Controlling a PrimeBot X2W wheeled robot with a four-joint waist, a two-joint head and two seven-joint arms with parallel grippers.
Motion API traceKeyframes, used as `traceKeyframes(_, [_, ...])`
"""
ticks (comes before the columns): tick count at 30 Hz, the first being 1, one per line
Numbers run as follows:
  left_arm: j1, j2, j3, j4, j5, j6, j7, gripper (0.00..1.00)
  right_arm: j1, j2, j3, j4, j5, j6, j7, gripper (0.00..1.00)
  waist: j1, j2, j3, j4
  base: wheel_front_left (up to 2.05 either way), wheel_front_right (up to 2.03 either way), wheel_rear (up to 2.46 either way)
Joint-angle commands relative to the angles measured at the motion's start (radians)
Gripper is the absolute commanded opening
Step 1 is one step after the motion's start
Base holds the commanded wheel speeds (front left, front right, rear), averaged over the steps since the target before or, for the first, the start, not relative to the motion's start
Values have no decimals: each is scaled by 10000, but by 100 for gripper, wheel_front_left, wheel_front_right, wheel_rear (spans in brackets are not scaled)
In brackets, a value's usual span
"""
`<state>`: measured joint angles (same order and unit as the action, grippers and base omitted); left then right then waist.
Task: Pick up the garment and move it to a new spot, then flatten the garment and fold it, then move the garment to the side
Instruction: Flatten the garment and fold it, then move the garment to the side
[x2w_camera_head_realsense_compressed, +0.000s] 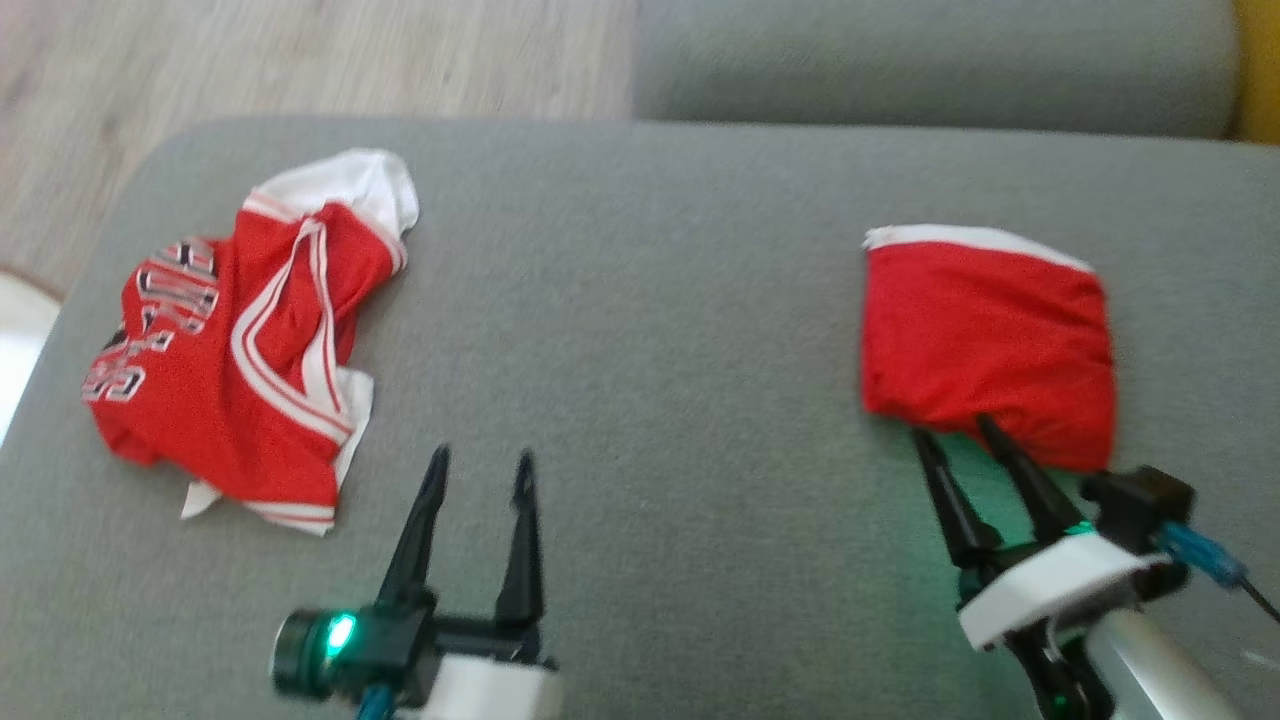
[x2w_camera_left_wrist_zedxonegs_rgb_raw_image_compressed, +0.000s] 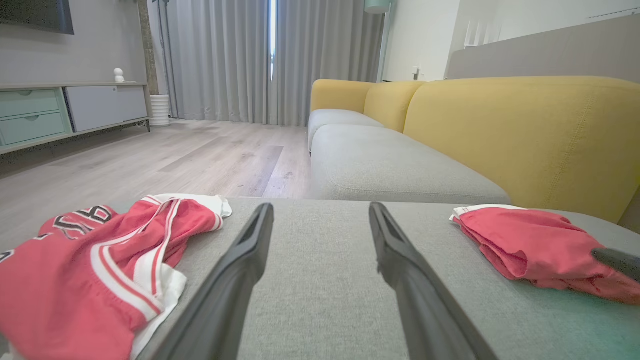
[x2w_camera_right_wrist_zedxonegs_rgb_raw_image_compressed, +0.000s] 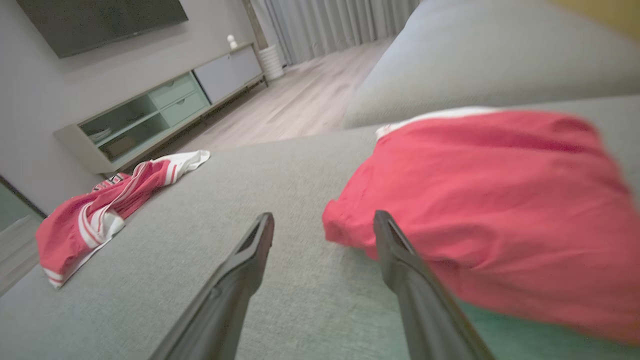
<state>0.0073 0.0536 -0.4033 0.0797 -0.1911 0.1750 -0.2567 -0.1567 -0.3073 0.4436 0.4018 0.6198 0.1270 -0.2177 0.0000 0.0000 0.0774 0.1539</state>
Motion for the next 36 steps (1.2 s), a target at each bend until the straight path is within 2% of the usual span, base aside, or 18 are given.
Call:
traceKeyframes(1, [14, -30, 445, -255, 39, -25, -51, 100, 166, -43, -91, -409, -291, 37, -249, 100, 0, 0, -560, -435, 0, 0, 0])
traceKeyframes(7, [813, -31, 1098, -313, 250, -46, -51, 100, 1551, 216, -1792, -2167, -2164, 37, -434, 100, 0, 0, -1167, -850, 0, 0, 0])
traceKeyframes(14, [1618, -32, 1508, -380, 517, -111, -51, 100, 3069, 1209, -3342, -2987, -3512, 37, -438, 100, 0, 0, -1679, -1057, 0, 0, 0])
traceKeyframes(21, [1860, -33, 1721, -231, 631, -103, -51, 100, 3448, 1650, -3848, -3100, -4021, 37, -439, 100, 0, 0, -1854, -1043, 0, 0, 0])
traceKeyframes(36, [1834, -33, 1946, -113, 769, -267, -51, 100, 3560, 1706, -3823, -2943, -4062, 37, -440, 100, 0, 0, -1920, -943, 0, 0, 0])
